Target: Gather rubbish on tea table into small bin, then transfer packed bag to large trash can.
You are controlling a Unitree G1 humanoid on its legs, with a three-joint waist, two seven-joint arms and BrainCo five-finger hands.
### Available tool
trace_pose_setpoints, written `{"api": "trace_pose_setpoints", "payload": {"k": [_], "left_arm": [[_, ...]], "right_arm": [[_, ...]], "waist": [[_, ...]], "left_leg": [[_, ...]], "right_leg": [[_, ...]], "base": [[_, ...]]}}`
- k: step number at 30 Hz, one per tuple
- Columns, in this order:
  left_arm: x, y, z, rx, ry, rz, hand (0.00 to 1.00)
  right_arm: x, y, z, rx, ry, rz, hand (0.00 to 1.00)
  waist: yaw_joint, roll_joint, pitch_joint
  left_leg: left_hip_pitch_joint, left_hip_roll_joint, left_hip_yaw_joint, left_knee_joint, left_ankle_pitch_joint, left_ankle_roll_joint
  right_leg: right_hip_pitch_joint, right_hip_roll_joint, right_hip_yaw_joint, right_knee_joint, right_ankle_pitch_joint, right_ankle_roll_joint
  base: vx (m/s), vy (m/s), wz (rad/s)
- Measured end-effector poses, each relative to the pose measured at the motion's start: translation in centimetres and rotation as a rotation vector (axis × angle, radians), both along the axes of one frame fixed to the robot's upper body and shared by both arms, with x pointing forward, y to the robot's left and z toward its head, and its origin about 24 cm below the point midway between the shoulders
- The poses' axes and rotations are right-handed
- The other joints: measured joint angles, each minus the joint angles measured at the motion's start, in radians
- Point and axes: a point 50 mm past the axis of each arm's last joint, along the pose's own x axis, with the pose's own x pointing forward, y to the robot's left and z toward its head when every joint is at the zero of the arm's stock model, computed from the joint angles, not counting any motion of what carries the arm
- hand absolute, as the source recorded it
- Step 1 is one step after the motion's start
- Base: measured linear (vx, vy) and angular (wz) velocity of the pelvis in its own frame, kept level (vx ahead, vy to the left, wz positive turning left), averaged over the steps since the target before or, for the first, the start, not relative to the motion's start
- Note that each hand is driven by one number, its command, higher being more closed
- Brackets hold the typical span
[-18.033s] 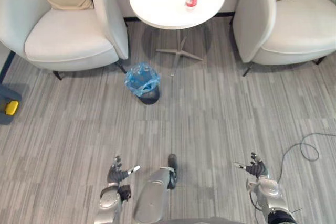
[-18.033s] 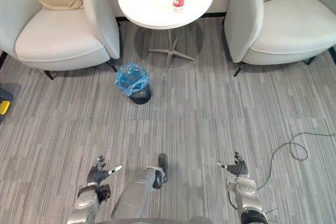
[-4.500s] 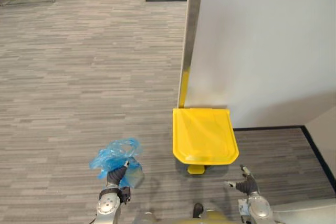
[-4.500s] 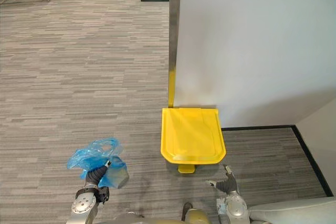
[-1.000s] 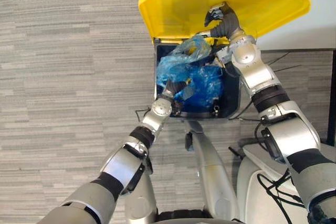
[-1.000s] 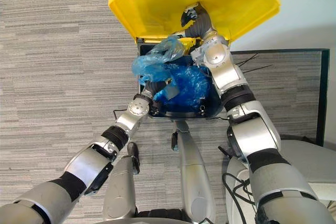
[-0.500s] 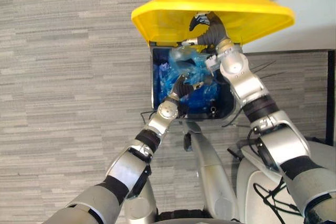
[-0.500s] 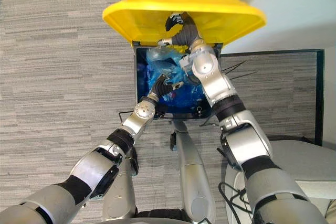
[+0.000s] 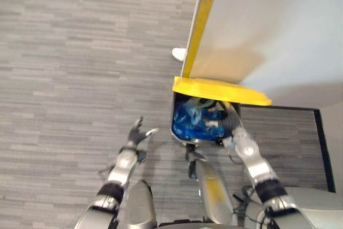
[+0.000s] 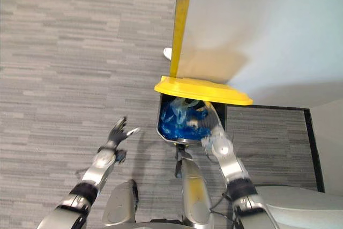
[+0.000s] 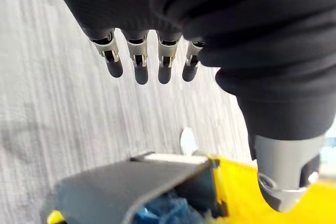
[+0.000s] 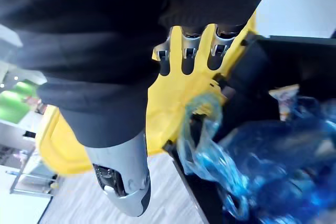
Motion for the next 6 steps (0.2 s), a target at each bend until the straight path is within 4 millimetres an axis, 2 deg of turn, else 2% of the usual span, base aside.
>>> {"api": "trace_pose_setpoints", "payload": {"k": [1,2,3,4,5,6], "left_arm": [[-1.5,0.4,-0.2,0.001,0.019,0.01,0.0],[-2.2,0.4,-0.3,-0.005,0.025,0.01,0.0],[-3.2,0.5,-0.3,-0.012,0.032,0.01,0.0],[-3.4,0.5,-0.3,-0.014,0.03,0.009,0.0],[-3.9,-0.5,-0.8,-0.059,0.04,0.016,0.0],[-4.1,-1.0,-0.9,-0.077,0.041,0.019,0.0]], "right_arm": [[-1.9,-0.5,-1.5,0.004,0.07,-0.029,0.0],[-2.9,-0.7,-2.2,0.01,0.107,-0.042,0.0],[-4.5,-0.9,-3.3,0.021,0.164,-0.072,0.0],[-5.3,-1.1,-3.7,0.024,0.186,-0.084,0.0],[-6.4,-1.7,-4.3,0.032,0.225,-0.114,0.0],[-6.9,-1.8,-4.5,0.034,0.237,-0.124,0.0]], "waist": [[-0.001,-0.006,-0.029],[-0.001,-0.012,-0.046],[0.001,-0.023,-0.078],[0.002,-0.038,-0.089],[0.002,-0.011,-0.109],[0.003,-0.004,-0.125]], "left_leg": [[0.008,0.005,0.0,-0.036,0.023,-0.007],[0.008,0.005,-0.001,-0.051,0.032,-0.01],[-0.005,0.007,0.0,-0.057,0.04,-0.02],[-0.011,0.009,0.001,-0.059,0.044,-0.026],[-0.021,0.017,0.01,-0.11,0.079,-0.035],[-0.017,0.022,0.023,-0.143,0.101,-0.037]], "right_leg": [[0.042,-0.003,0.015,0.096,-0.044,0.009],[0.074,-0.007,0.026,0.124,-0.055,0.013],[0.134,-0.013,0.043,0.102,-0.094,0.049],[0.141,-0.005,0.039,0.068,-0.101,0.06],[0.171,0.028,0.021,-0.057,-0.101,0.06],[0.192,0.042,0.019,-0.128,-0.102,0.06]], "base": [[-0.02,-0.064,0.01],[0.0,-0.126,-0.06],[-0.01,-0.138,-0.13],[-0.02,-0.145,-0.2],[-0.02,-0.115,-0.25],[-0.02,-0.082,-0.18]]}}
